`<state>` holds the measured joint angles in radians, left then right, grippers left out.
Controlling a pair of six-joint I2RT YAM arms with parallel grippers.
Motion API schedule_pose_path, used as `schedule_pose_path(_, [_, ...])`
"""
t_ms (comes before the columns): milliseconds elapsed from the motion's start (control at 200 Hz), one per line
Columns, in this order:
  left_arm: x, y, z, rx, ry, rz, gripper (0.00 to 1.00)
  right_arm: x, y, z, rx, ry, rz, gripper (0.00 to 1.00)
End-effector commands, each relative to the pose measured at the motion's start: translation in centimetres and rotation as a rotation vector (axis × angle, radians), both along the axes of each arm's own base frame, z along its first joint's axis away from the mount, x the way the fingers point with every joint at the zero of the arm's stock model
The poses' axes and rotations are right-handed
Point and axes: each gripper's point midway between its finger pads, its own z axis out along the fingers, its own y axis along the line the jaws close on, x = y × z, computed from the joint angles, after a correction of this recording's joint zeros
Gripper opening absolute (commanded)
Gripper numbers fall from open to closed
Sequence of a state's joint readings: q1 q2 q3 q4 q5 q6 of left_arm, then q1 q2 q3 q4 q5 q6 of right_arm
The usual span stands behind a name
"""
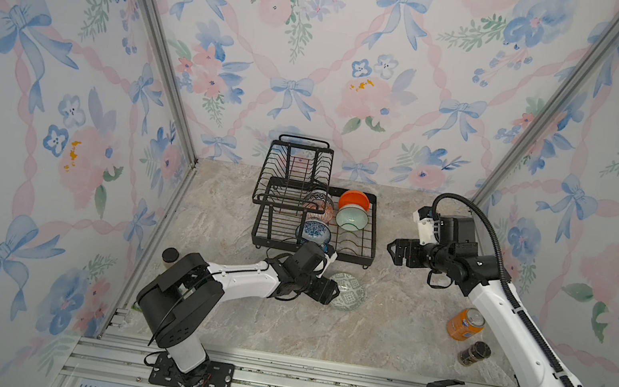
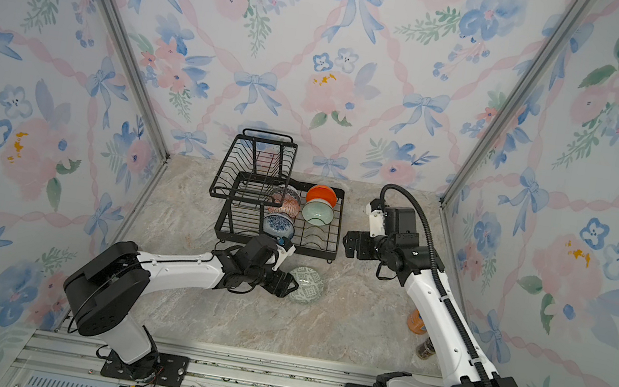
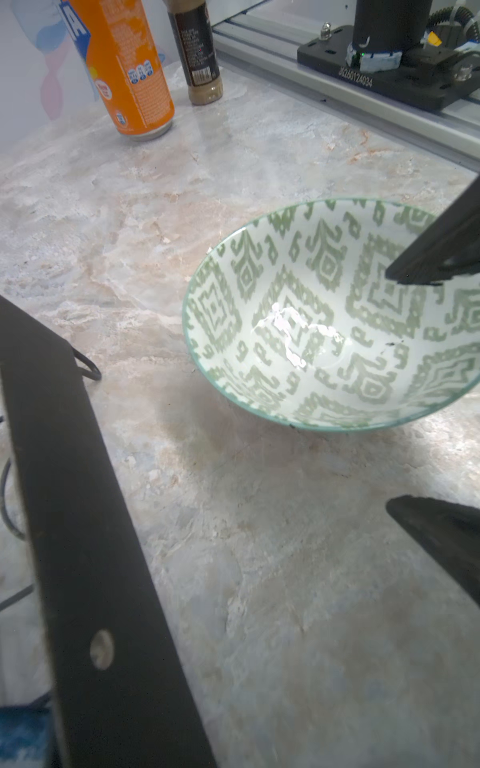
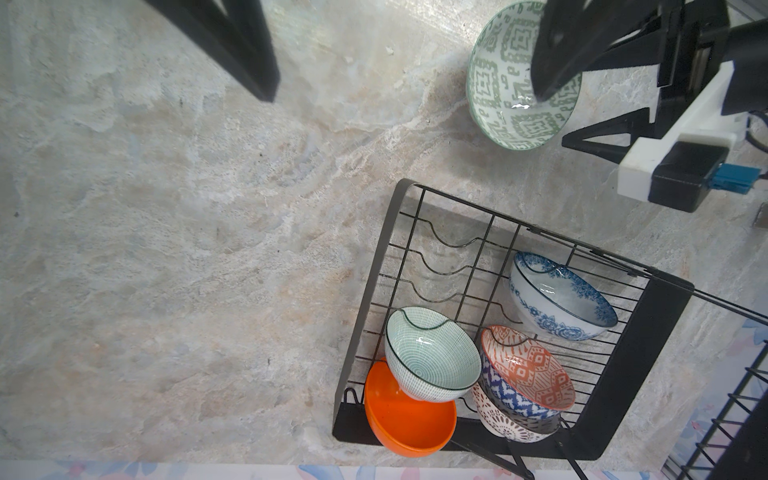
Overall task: Load the bowls into the dish rack
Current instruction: 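Move the left gripper down to the green-patterned bowl on the table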
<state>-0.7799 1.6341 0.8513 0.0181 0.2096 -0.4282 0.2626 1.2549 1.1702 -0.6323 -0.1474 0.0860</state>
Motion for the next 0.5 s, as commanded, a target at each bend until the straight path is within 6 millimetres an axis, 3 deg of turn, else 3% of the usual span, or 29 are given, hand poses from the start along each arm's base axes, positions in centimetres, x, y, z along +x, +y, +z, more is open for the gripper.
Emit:
schedule_pose_path(0, [0.3, -1.2, 0.2, -0.013, -0.013, -0.018, 0.76, -0.2, 0.1, 0.2, 0.009, -0.014, 0.016, 0.97])
schedule_pose_path(495, [0.7, -2.7, -1.4, -0.025, 0.024, -0.041, 0.51, -0.2, 0.3, 0.4, 0.015, -0.024, 0.020, 0.97])
